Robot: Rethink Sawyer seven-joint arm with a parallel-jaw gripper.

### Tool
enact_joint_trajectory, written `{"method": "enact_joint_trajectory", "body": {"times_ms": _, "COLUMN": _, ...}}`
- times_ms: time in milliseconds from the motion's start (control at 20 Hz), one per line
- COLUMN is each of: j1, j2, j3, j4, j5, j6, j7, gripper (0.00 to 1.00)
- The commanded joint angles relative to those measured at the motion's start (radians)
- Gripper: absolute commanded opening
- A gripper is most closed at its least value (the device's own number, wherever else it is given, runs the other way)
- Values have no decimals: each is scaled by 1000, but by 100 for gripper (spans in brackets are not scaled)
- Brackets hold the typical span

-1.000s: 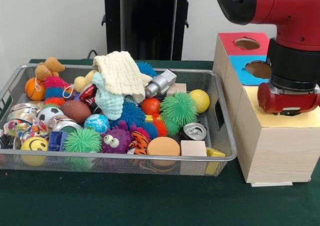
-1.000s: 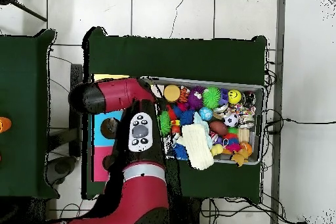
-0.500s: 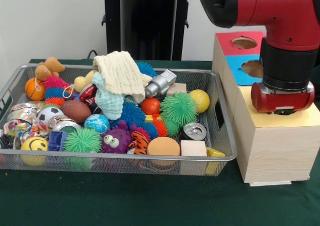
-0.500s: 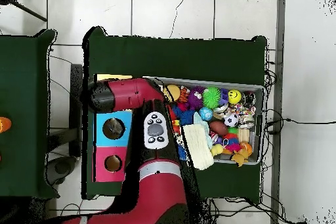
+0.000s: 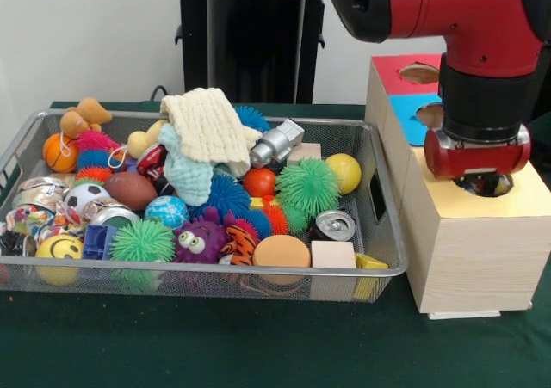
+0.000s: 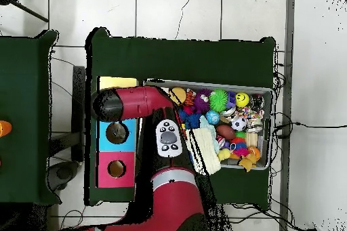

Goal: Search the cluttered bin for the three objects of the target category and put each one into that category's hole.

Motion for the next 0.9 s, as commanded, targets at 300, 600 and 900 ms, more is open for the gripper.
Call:
{"method": "enact_joint_trajectory", "body": {"times_ms": 300, "j1": -7, "j2": -191, "j3": -12, "j4": 216, "j5": -17, "j6": 230, "j7": 31, "gripper": 100}}
{"method": "enact_joint_trajectory", "body": {"times_ms": 600, "j1": 11, "j2": -262, "j3": -19, "j4": 218, "j5": -11, "j6": 314, "j7": 44, "gripper": 100}}
{"method": "enact_joint_trajectory", "body": {"times_ms": 900, "j1": 7, "j2": -284, "j3": 1, "j4": 200, "j5": -13, "j6": 336, "j7": 38, "gripper": 100}}
